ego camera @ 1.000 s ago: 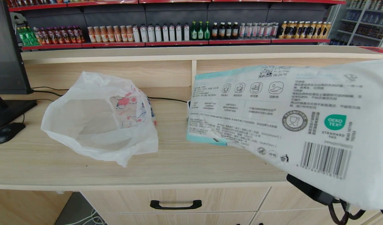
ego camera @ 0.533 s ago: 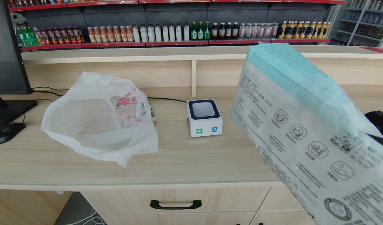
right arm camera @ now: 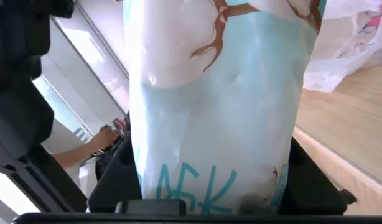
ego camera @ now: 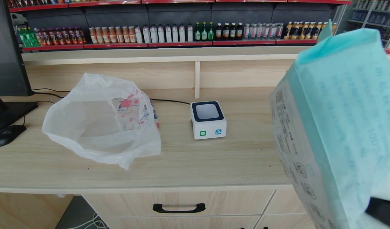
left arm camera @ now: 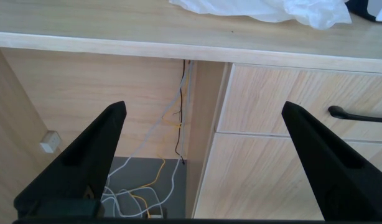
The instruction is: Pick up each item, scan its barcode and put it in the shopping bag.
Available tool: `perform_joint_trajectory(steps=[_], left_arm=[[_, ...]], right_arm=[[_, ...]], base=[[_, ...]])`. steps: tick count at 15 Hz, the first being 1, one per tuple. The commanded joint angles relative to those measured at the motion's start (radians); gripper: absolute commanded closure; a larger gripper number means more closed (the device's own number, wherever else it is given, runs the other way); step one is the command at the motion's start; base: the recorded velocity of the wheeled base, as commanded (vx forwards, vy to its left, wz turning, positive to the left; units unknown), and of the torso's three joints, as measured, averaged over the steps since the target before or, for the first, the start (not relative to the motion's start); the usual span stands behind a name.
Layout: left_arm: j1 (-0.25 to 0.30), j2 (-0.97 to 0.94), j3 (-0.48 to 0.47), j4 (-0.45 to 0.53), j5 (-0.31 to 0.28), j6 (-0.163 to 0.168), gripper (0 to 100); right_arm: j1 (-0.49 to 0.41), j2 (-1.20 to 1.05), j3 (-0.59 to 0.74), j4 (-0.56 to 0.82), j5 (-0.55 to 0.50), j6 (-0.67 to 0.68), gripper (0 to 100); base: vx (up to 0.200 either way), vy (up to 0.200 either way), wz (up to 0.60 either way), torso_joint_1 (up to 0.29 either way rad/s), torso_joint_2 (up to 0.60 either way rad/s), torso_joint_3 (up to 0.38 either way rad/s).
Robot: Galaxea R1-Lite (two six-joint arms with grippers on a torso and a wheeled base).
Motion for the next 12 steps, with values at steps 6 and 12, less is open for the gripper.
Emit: perform_joint_trajectory(steps=[6, 12], left_arm=[[0.000, 0.000, 0.000, 0.000, 0.000, -0.001, 0], [0.000, 0.000, 0.000, 0.000, 0.000, -0.001, 0]], right_arm=[[-0.175, 0.196, -0.110, 0.001, -0.305, -0.551, 100], [0.009, 0.388, -0.432, 0.002, -0.880, -0.645, 100]], base=[[0.000, 0.000, 0.00, 0.000, 0.00, 0.000], [0.000, 0.000, 0.00, 0.000, 0.00, 0.000]])
